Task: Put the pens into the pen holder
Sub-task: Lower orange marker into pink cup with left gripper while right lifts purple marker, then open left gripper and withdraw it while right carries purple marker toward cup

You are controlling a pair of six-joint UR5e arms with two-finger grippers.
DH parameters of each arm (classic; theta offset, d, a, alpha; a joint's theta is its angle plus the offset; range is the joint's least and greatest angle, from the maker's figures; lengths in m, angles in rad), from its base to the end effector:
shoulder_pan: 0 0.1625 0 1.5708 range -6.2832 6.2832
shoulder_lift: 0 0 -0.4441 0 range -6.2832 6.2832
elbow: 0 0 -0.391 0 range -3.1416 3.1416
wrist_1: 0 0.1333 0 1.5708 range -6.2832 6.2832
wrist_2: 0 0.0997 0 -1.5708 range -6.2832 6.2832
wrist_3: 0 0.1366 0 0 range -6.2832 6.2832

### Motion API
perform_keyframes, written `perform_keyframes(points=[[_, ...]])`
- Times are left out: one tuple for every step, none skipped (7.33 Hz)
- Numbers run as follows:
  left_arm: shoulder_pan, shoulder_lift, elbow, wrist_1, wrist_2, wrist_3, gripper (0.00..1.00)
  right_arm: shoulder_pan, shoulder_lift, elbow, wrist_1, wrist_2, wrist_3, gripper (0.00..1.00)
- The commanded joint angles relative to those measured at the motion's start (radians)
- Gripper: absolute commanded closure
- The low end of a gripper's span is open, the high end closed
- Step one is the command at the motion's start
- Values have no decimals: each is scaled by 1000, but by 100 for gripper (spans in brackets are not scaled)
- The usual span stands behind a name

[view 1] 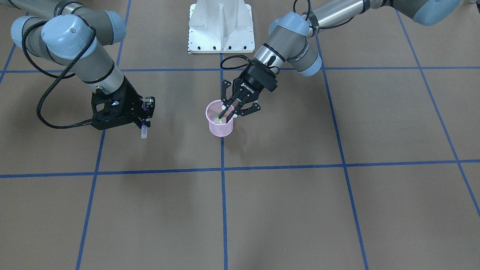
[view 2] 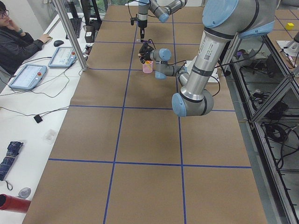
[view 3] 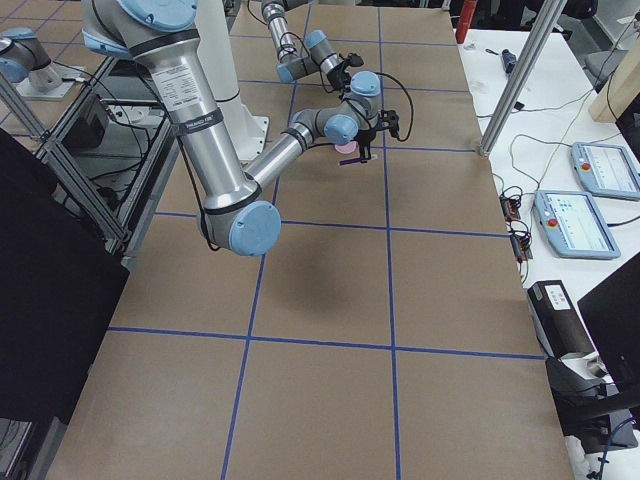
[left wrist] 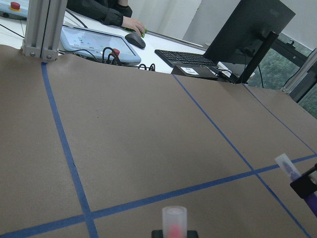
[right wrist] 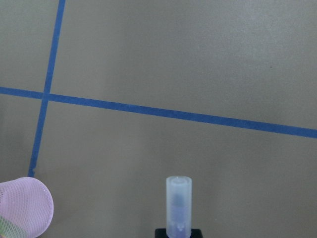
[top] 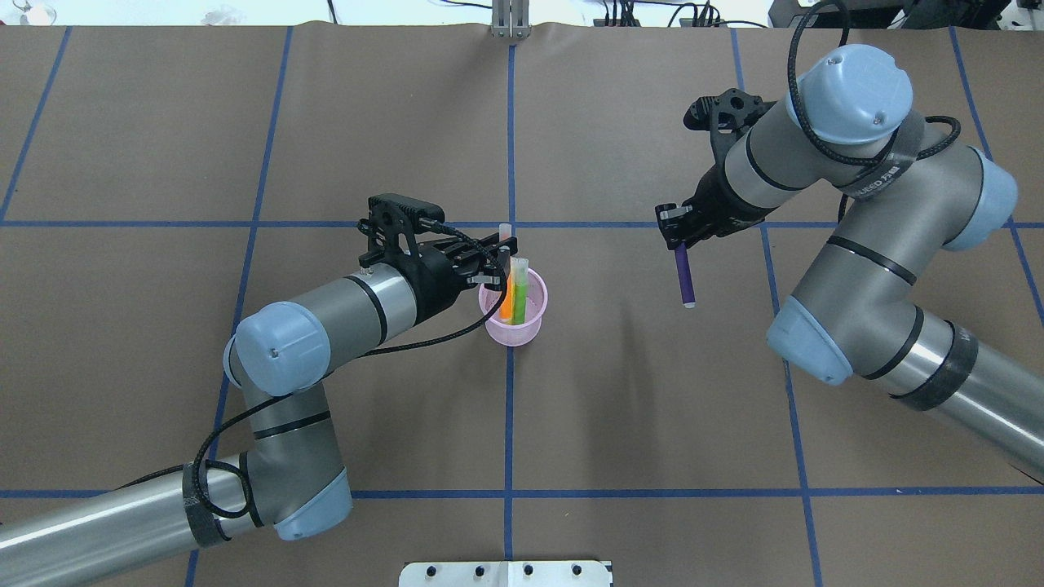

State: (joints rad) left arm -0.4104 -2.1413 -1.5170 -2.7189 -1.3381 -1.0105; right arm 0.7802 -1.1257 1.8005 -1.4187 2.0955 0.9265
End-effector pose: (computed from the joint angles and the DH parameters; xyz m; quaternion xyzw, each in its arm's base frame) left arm 0.5787 -0.4315 0.2314 0.4118 0.6133 -0.0355 0.6731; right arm -0.4171 -0.5040 0.3258 0.0738 -0.4489 -0.0439 0.8894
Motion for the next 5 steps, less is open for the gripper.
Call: perform_keyframes(points=[[1, -2, -5, -1, 2, -2, 1, 17, 3, 7, 23, 1, 0, 100], [1, -2, -11, 1, 2, -2, 1, 25, 4, 7, 49, 1, 0, 100], [-1, -3, -34, 7, -1, -2, 1, 25, 4, 7, 138, -8, -2, 100], [-10, 0, -55, 11, -7, -3, 1, 25, 9, 7, 261, -44, 14, 100], [-17, 1, -55, 14, -9, -5, 1, 27, 15, 17, 315, -70, 14, 100]])
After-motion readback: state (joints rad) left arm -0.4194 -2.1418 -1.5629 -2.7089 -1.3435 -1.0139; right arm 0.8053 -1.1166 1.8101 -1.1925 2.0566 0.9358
